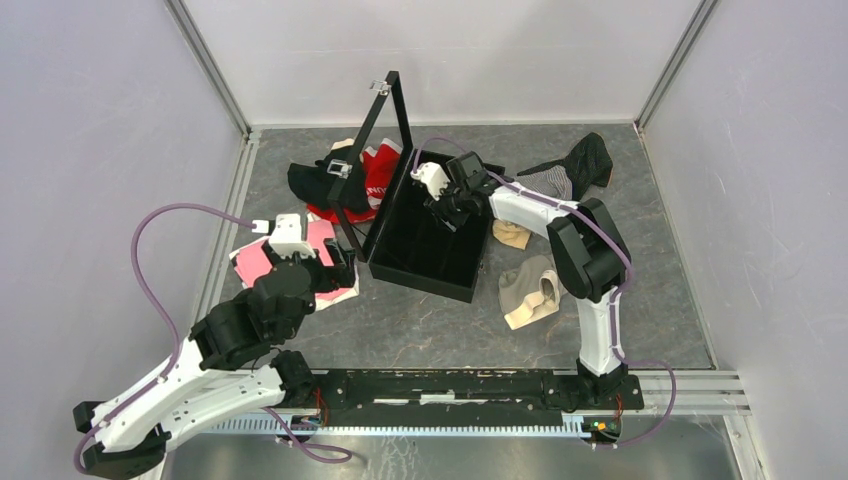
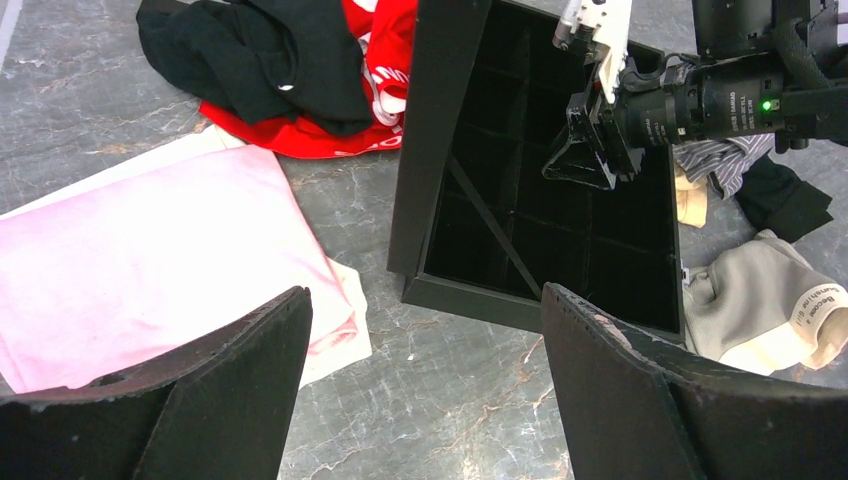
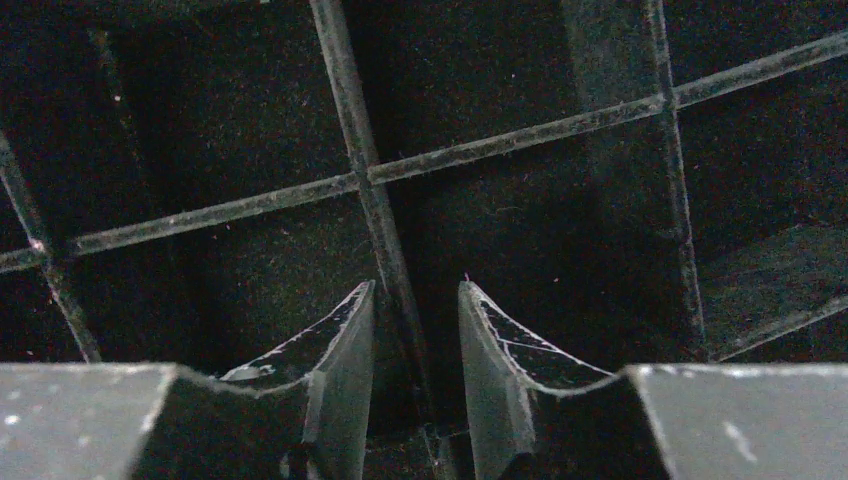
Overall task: Roll the underwear
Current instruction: Move the storage box to the corner of the board.
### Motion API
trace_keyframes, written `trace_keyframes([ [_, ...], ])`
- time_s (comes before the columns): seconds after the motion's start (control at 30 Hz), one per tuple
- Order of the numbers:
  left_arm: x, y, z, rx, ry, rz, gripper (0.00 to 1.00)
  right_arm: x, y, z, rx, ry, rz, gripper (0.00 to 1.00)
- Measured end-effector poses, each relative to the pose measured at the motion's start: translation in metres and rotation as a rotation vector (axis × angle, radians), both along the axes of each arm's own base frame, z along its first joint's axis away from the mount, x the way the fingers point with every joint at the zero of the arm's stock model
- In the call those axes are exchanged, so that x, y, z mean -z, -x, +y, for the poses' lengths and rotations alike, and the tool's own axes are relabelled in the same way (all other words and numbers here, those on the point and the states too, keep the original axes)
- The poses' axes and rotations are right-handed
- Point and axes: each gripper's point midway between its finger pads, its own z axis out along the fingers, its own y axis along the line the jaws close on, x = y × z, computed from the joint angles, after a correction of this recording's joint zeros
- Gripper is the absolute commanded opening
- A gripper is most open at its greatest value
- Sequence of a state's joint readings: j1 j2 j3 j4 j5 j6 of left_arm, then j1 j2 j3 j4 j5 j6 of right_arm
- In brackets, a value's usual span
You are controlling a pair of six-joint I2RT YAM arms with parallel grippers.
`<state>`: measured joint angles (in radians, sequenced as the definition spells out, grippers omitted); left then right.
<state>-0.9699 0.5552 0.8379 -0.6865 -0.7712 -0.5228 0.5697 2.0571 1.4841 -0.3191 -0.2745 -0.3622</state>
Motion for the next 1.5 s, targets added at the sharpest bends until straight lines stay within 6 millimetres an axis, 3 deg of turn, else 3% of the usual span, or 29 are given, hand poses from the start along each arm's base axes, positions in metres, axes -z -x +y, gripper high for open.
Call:
trace_keyframes([
  [0.27, -0.003, 0.000, 0.004, -0.012, 0.009, -0.012, 0.91, 0.005, -0.004, 0.002, 0.078, -0.025, -0.003, 0.16],
  [0.53, -0.003, 0.000, 0.004, -0.013, 0.008, -0.012, 0.91, 0.004, -0.006, 0.000, 0.060, -0.057, 0.010, 0.09],
  [0.6, -0.002, 0.000, 0.004, -0.012, 0.008, -0.012, 0.91, 0.005, -0.009, -0.003, 0.055, -0.064, 0.021, 0.03],
  [0.9, 0.001, -0.001, 0.002, -0.012, -0.008, -0.001, 0.91, 0.003, -0.072, -0.026, 0.111, -0.087, -0.018, 0.00],
  [1.17, 0.004, -0.002, 0.000, -0.012, -0.021, 0.008, 0.91, 0.000, -0.117, -0.073, 0.248, -0.118, -0.054, 0.00],
  [1.5, 0.010, -0.005, -0.004, -0.011, -0.047, 0.026, 0.91, -0.002, -0.168, -0.177, 0.661, -0.223, -0.074, 0.00],
])
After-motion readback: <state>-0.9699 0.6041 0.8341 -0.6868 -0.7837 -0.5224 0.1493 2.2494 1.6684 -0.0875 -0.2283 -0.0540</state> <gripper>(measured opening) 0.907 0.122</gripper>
